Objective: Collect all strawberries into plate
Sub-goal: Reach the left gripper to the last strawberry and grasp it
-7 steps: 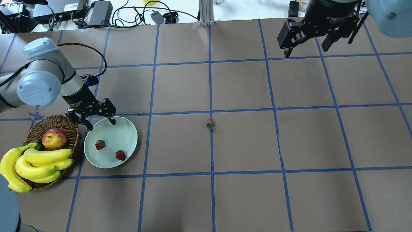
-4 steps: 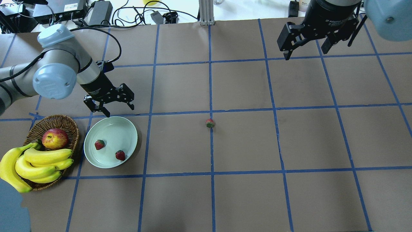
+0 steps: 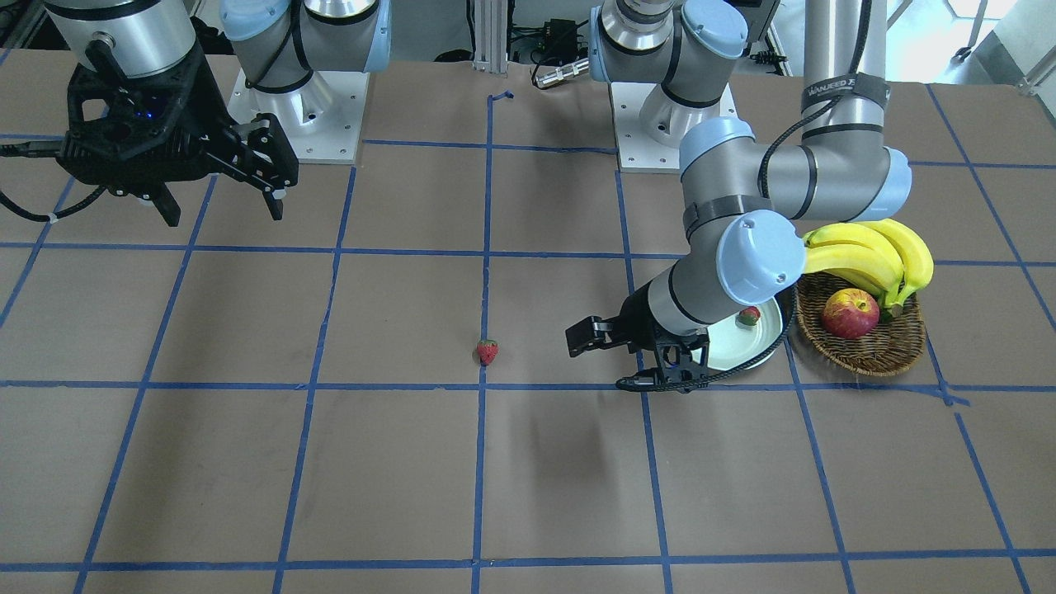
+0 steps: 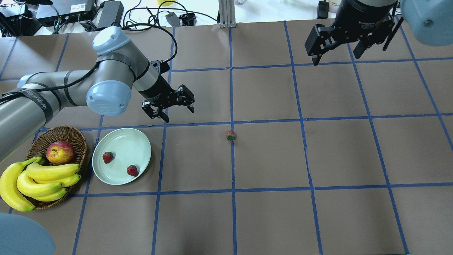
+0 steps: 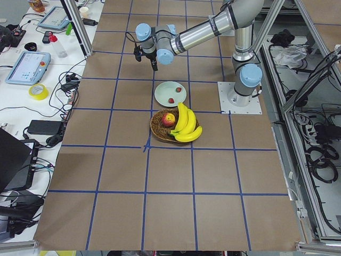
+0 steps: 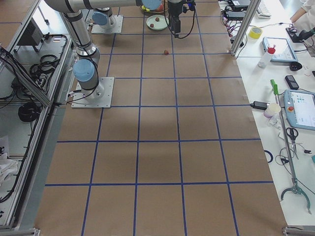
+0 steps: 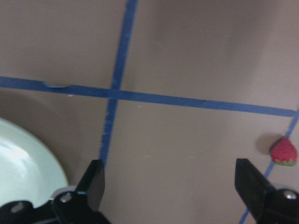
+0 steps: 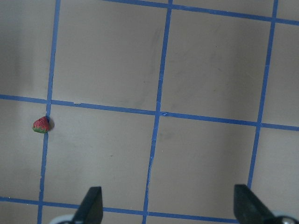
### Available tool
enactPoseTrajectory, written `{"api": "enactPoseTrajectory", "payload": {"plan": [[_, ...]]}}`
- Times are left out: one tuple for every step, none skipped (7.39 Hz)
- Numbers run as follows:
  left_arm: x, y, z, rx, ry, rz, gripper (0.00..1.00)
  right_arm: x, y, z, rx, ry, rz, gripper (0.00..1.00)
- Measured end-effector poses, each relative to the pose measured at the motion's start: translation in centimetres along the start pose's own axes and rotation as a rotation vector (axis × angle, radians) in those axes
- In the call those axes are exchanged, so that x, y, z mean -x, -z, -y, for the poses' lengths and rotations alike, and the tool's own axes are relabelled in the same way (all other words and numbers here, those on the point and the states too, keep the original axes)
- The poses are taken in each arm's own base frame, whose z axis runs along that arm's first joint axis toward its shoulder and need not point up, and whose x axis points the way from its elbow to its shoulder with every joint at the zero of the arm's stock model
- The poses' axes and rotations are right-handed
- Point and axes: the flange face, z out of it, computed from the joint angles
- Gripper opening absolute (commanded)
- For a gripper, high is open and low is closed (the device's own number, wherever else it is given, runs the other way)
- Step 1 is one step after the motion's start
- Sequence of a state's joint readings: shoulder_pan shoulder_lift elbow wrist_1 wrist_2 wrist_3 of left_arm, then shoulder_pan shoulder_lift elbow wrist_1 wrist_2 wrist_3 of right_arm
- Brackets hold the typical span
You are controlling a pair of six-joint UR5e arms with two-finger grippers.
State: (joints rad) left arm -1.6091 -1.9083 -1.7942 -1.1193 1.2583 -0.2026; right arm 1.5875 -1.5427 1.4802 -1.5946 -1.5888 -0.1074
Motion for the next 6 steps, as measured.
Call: {"api": "enactPoseTrajectory", "payload": {"plan": [[-2.6, -1.3, -0.9, -0.023, -0.009, 0.020, 1.00, 0.0, 0.0, 0.0, -0.001, 0.000, 0.000, 1.00], [-4.8, -2.8, -1.8, -0.040, -0.028, 0.048, 1.00, 0.0, 0.0, 0.0, -0.002, 0.000, 0.001, 1.00], [-6.8, -4.5, -2.6, -0.055, -0.055, 0.062, 1.00, 0.0, 0.0, 0.0, -0.002, 0.000, 0.001, 1.00], [-8.4, -6.3, -3.2, -0.072, -0.065, 0.064, 1.00, 0.0, 0.0, 0.0, -0.002, 0.000, 0.002, 1.00], [-9.6, -8.0, -3.8, -0.083, -0.059, 0.061, 0.98, 0.0, 0.0, 0.0, -0.001, 0.000, 0.003, 1.00], [-10.3, -9.7, -4.4, -0.080, -0.062, 0.063, 0.93, 0.0, -0.1, 0.0, -0.001, 0.000, 0.002, 1.00]]}}
